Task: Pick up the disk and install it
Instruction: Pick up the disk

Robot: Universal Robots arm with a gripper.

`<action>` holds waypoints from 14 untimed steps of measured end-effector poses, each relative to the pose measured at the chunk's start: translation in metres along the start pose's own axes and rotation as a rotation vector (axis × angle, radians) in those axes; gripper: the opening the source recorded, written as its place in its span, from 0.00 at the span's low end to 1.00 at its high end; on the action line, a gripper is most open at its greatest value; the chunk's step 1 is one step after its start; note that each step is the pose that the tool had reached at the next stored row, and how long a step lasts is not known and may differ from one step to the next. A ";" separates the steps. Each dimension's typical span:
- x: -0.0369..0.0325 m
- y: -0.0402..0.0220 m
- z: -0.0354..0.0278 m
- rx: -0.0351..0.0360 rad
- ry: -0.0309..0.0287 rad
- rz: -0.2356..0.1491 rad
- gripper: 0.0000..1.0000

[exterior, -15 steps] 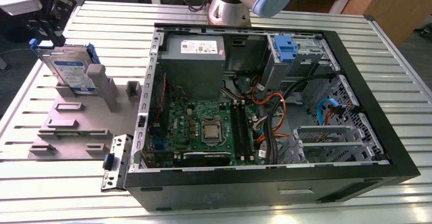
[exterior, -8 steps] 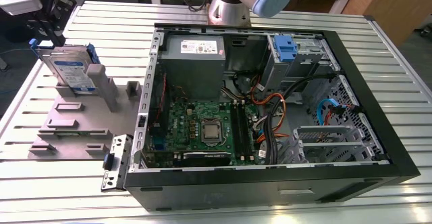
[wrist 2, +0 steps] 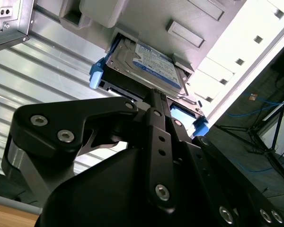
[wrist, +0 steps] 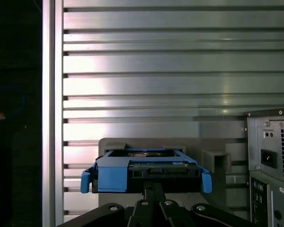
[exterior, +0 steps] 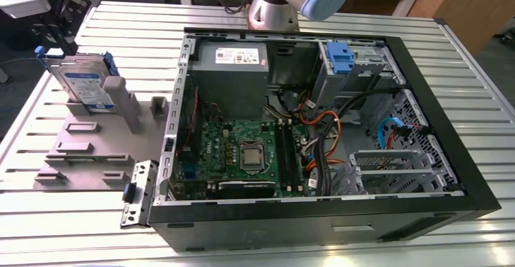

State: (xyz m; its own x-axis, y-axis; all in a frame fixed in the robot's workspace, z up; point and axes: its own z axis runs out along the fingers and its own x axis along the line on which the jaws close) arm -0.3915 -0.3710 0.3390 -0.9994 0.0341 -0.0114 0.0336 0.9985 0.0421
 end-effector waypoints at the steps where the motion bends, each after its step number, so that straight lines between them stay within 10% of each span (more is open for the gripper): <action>1: 0.0000 0.0000 0.0000 0.0000 0.0001 -0.003 0.11; 14: 0.0000 0.0000 0.0000 -0.0002 0.0005 -0.013 0.11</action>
State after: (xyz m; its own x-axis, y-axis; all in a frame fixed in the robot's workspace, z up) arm -0.3914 -0.3710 0.3390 -0.9997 0.0209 -0.0115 0.0204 0.9989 0.0421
